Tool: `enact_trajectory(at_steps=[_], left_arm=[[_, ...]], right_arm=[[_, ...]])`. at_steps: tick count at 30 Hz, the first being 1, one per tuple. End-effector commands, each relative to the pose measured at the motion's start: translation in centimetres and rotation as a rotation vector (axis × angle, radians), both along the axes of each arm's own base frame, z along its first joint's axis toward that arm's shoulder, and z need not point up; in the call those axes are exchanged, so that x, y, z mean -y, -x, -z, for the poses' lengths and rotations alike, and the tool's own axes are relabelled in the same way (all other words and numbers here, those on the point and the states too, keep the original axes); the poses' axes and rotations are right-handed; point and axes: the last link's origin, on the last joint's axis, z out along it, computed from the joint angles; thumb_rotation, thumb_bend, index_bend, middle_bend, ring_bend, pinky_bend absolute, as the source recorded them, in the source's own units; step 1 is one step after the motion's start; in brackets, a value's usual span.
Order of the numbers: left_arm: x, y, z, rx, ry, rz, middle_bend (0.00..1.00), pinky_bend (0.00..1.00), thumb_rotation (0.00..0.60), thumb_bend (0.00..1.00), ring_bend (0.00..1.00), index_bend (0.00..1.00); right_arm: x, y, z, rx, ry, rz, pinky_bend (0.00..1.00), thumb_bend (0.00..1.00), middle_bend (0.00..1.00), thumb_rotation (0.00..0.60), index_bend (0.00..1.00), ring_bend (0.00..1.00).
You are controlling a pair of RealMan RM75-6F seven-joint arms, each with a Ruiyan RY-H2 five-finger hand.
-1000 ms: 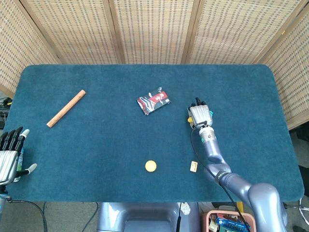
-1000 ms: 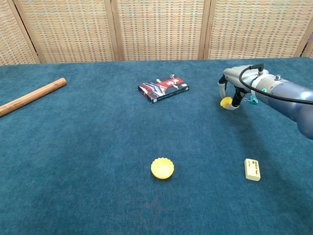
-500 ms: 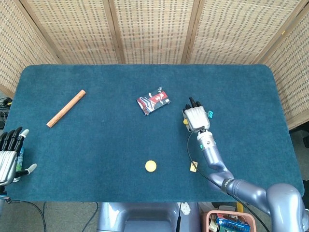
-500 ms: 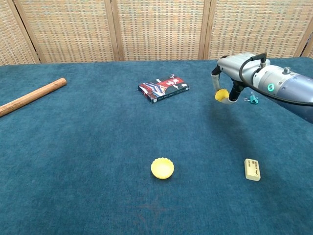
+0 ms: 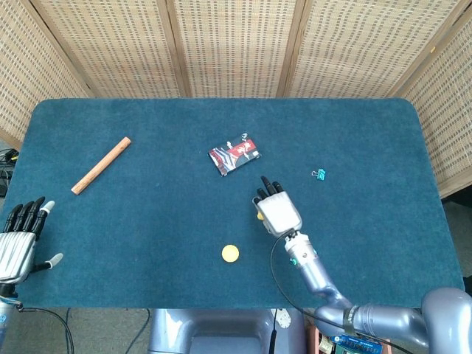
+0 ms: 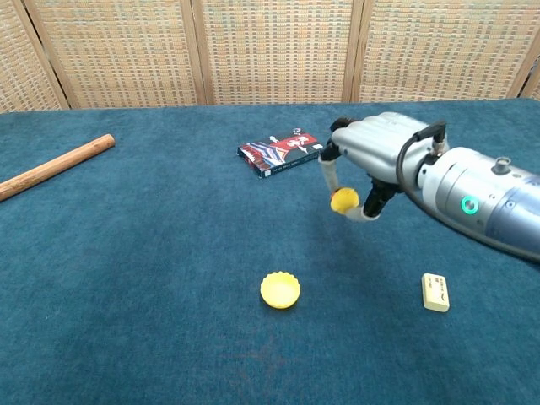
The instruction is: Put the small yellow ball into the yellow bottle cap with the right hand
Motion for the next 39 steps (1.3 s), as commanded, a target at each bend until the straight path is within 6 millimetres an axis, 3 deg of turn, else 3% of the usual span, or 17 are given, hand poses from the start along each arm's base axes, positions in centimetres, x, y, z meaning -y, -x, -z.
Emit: enact_trajectory(at_steps=[1,12,27,39], left_arm=[[0.0,0.0,0.0,0.002,0.002,-0.002,0.0,0.0,0.6,0.1,0.0,0.0],[-0.1,0.3,-0.2,0.013,-0.001,-0.01,0.0,0.0,0.6,0.1,0.0,0.0],[0.0,0.3,-0.4,0.019,-0.008,-0.008,0.0,0.0,0.6,0.1,0.0,0.0],[0.0,0.2,-0.5,0.021,-0.012,-0.008,0.0,0.0,0.6,0.1,0.0,0.0]], right_arm=[[-1.8,-0.8,1.2,0.003,-0.03,-0.014,0.2,0.26,0.28,0.6,0.54,0.06],[-4.7,-2.5,3.8,-0.002,-0.088,-0.048,0.2,0.26,0.28,0.6,0.54,0.06],[-6.3,-3.9,4.8,0.019,-0.117,-0.069,0.2,0.26,0.28,0.6,0.54,0.06],[-6.5,-4.2,5.6,0.021,-0.14,-0.066,0.2,0.26,0.28,0.6,0.54,0.06]])
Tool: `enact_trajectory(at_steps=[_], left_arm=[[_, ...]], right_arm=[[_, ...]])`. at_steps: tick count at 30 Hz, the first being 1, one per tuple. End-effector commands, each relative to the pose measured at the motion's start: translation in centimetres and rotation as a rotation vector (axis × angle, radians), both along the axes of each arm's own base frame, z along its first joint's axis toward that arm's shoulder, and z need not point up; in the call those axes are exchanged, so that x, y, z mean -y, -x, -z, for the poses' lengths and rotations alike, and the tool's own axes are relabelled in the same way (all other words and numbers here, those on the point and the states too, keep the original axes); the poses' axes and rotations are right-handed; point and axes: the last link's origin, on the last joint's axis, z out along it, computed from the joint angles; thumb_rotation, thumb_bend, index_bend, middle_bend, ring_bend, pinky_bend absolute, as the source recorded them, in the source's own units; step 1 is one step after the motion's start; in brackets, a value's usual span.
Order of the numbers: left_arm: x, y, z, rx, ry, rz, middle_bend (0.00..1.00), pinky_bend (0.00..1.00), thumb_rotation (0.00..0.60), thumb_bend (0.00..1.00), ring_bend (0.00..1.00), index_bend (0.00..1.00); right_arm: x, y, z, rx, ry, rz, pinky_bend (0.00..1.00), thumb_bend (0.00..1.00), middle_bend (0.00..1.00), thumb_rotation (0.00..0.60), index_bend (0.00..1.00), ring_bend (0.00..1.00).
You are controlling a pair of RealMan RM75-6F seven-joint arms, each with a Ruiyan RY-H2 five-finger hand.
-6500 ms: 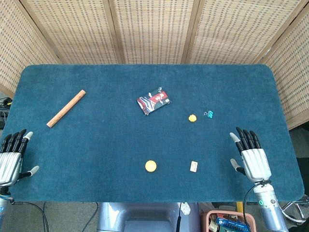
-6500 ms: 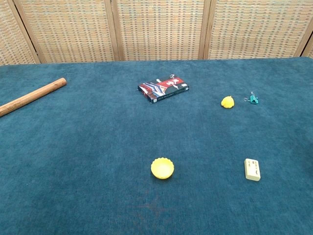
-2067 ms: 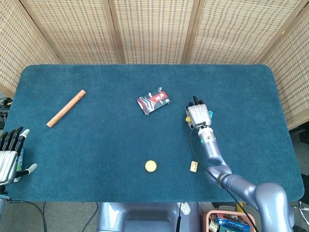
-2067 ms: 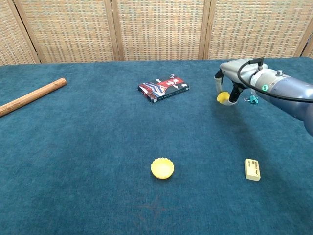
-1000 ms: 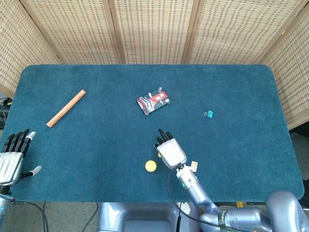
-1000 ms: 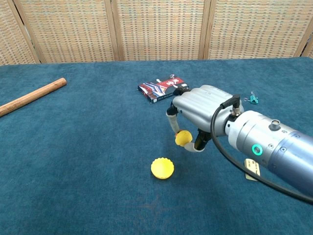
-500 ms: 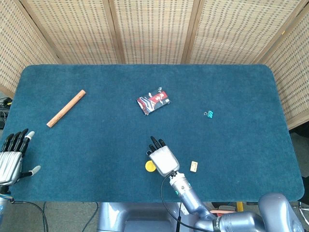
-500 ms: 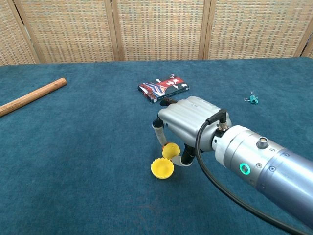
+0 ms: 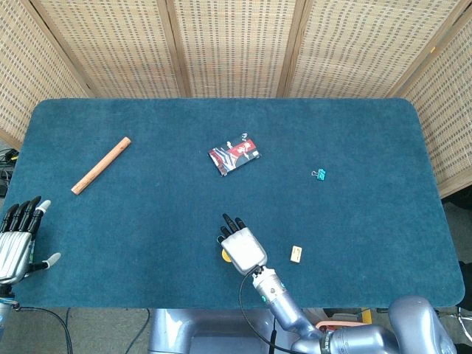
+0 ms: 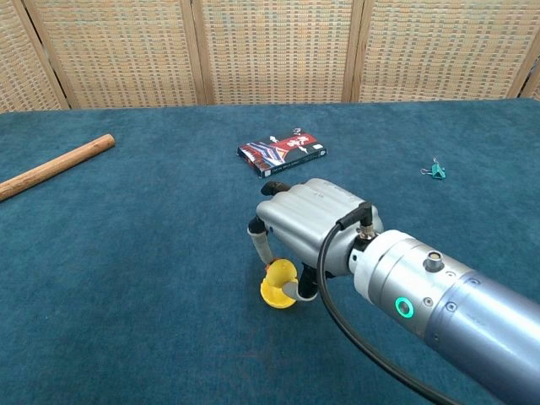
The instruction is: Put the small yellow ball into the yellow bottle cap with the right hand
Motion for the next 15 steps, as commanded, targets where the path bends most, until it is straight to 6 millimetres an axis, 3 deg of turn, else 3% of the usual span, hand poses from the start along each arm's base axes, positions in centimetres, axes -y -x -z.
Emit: enact_trajectory(at_steps=[1,15], left_arm=[[0.01,0.0,0.0,0.0,0.0,0.0,0.0,0.0,0.6,0.1,0.0,0.0],[0.06,0.0,-0.17,0.004,-0.005,0.001,0.0,0.0,0.6,0.1,0.0,0.0]], right_arm=[[-0.01,-0.03,0.09,0.0,-0.003,0.0,0.2,0.26,0.28,0.6,0.54,0.06],[0.46,0.18,0.72,-0.003,-0.012,0.029,0.2,0.26,0.28,0.6,0.54,0.06]])
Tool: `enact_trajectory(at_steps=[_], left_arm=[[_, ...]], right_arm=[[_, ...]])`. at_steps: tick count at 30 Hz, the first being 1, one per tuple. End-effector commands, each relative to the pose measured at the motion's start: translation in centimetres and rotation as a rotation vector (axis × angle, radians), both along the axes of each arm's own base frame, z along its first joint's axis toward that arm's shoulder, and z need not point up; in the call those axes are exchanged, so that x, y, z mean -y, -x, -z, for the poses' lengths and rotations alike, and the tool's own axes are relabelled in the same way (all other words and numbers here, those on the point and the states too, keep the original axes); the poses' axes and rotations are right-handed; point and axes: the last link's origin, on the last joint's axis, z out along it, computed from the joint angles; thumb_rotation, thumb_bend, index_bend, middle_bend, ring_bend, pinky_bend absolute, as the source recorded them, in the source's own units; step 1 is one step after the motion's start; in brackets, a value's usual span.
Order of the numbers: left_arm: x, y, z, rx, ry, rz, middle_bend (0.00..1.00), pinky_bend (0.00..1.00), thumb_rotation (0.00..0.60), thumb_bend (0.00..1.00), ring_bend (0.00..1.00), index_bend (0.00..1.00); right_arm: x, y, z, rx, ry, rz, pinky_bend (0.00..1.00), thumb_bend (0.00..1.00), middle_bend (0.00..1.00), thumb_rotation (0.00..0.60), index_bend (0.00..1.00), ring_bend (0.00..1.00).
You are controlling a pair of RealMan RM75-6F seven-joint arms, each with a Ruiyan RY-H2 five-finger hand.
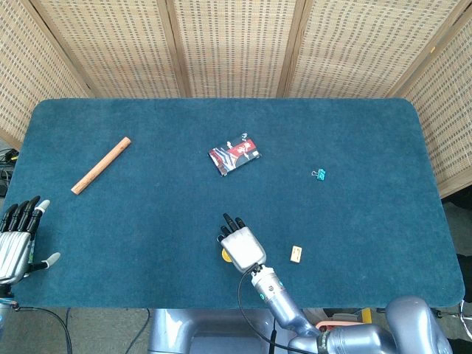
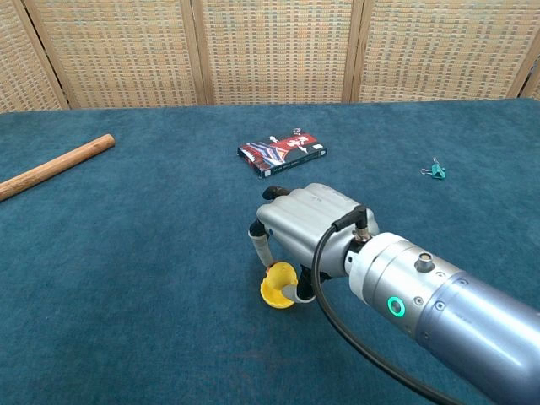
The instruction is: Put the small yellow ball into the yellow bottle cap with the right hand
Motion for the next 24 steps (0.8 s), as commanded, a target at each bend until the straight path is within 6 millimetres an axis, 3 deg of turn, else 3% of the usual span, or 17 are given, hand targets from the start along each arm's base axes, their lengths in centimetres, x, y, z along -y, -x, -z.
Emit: enact_trajectory(at_steps=[1,12,18,24], left_arm=[[0.0,0.04,-0.11,0.002,-0.004,-0.001,0.0,0.0,0.6,0.1,0.0,0.0],[-0.01,0.19,-0.51,0.011,-0.02,-0.008,0.0,0.0,0.6,0.1,0.0,0.0],[0.0,0.12,-0.46,0.009,-0.018,-0.004,0.0,0.0,0.6,0.1,0.0,0.0],[0.0,0.09,-0.6,0.012,-0.023,-0.003,0.0,0.0,0.6,0.1,0.0,0.0]], right_arm=[[0.03,0.05,0.06,-0.002,-0.002,0.002,0.2,0.26,0.28,0.6,0.54,0.06],[-0.35,0.3,0.3,-0.019,-0.021,0.006,0.2,0.26,0.28,0.6,0.53,0.06],[-0.17,0.26,-0.01,-0.022,-0.009,0.009,0.16,0.26,0.14,0.6,0.42,0.05],[-0.04,0.43,-0.26,-0.032,-0.001,0.011,0.15,0.23,0.09,0.6,0.35,0.01]])
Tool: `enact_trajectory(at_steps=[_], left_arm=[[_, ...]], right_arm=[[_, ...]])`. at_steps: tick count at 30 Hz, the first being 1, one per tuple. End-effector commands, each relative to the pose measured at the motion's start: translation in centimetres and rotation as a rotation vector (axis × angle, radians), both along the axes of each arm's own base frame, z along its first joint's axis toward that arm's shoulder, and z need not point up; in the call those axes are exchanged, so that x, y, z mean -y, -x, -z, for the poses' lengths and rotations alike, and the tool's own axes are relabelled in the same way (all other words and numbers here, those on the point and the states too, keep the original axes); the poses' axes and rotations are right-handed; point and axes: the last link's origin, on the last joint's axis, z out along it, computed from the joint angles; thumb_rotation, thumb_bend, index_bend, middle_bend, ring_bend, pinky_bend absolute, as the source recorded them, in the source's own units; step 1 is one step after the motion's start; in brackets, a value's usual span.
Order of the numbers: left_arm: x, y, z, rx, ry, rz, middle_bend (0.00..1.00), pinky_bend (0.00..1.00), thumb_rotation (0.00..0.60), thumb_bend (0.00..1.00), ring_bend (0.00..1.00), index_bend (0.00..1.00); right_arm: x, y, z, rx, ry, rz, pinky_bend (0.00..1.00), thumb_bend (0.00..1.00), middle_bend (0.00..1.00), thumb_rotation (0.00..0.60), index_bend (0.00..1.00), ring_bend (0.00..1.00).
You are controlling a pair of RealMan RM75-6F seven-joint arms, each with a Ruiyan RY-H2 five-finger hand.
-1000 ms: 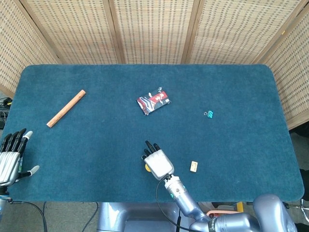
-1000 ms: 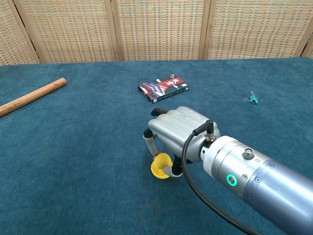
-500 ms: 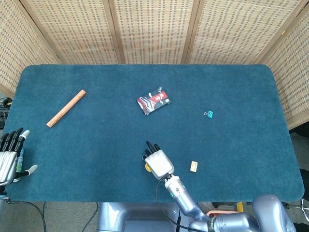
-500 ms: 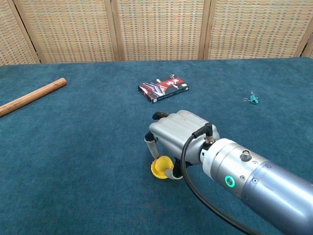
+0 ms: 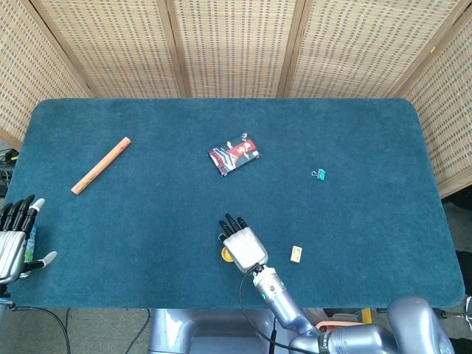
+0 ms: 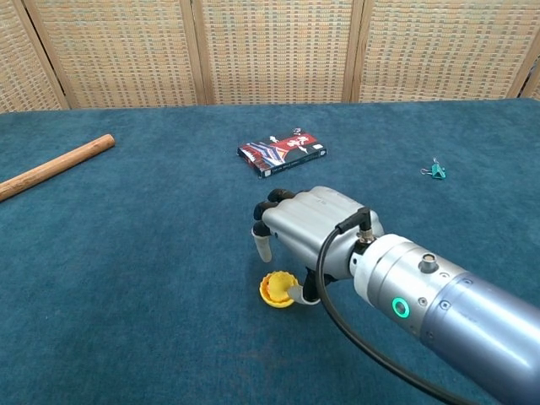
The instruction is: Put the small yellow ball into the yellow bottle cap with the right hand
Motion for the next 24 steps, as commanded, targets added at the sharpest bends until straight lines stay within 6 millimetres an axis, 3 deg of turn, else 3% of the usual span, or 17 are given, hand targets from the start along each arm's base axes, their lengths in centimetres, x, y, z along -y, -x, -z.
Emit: enact_trajectory(at_steps=[1,7,14,19,24], left_arm=[[0.0,0.0,0.0,0.0,0.0,0.002,0.0,0.0,0.6,0.1,0.0,0.0],[0.1,-0.1,-0.1,0.003,-0.003,0.005,0.0,0.0,0.6,0.1,0.0,0.0],[0.1,0.1,-0.2,0.006,-0.006,0.001,0.0,0.0,0.6,0.1,0.0,0.0],[0.1,0.0,0.0,0.0,0.001,0.002,0.0,0.0,0.6,0.1,0.0,0.0],[0.2,-0.3,0.3,-0.006,0.009,0.007,0.0,0.0,0.6,0.1,0.0,0.0]], right_arm=[[0.0,0.1,-0.1,-0.006,0.001,0.003,0.14,0.23,0.09,0.6,0.35,0.01],[1.0,0.4,-2.0,-0.001,0.062,0.002,0.14,0.23,0.09,0.6,0.35,0.01],[3.3,2.6,-7.9,0.057,0.208,0.055,0.13,0.22,0.03,0.6,0.28,0.0],[3.7,8.1,-13.5,0.089,0.359,0.11,0.12,0.22,0.0,0.6,0.23,0.0],[1.6,13.8,-15.9,0.063,0.383,0.16,0.04,0.22,0.0,0.6,0.13,0.0]])
